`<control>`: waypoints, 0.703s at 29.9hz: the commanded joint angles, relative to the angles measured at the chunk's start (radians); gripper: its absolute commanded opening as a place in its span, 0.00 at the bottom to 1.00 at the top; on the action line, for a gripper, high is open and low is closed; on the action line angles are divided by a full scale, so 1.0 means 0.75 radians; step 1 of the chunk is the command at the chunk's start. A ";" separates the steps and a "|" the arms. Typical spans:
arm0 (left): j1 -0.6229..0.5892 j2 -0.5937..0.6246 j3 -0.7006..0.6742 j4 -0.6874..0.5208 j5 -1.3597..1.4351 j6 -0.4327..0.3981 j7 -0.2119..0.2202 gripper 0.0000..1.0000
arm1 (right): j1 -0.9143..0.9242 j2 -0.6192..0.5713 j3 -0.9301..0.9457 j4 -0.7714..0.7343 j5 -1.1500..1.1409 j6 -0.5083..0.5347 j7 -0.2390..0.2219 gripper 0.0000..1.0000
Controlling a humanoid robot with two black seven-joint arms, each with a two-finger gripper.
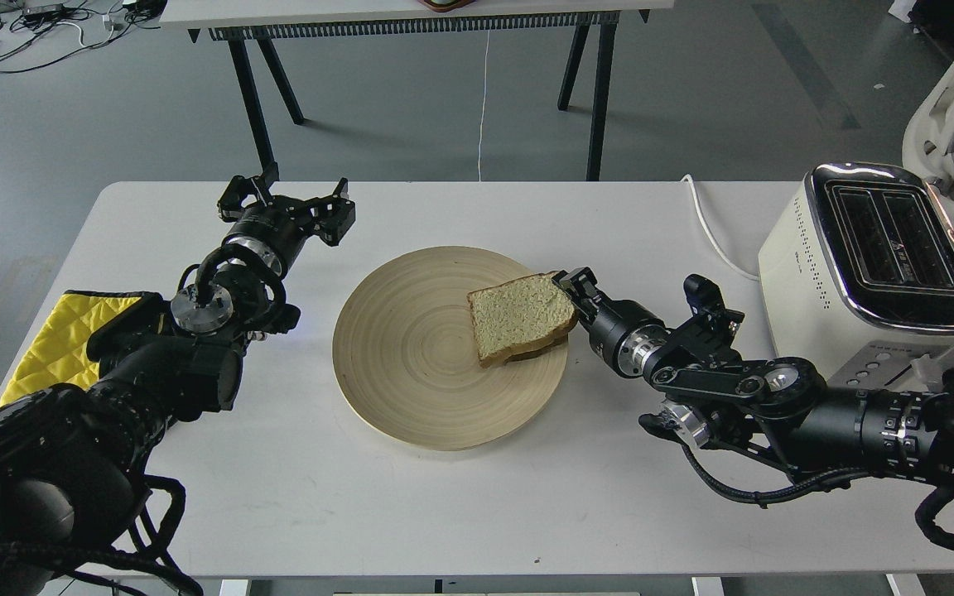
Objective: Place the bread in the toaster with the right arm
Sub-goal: 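Close the right gripper on the bread slice's edge, then lift the bread slice off the plate and carry it above the toaster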
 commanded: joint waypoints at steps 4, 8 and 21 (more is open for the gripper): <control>0.000 0.000 -0.002 0.000 0.000 0.000 0.000 1.00 | -0.002 -0.001 0.063 0.000 -0.002 -0.003 0.002 0.12; 0.000 0.000 -0.002 0.000 0.000 0.000 0.000 1.00 | 0.006 -0.003 0.097 -0.002 -0.004 -0.003 0.006 0.12; 0.000 0.000 0.000 0.000 0.000 0.000 0.000 1.00 | 0.237 -0.201 0.212 0.059 -0.010 0.008 -0.035 0.12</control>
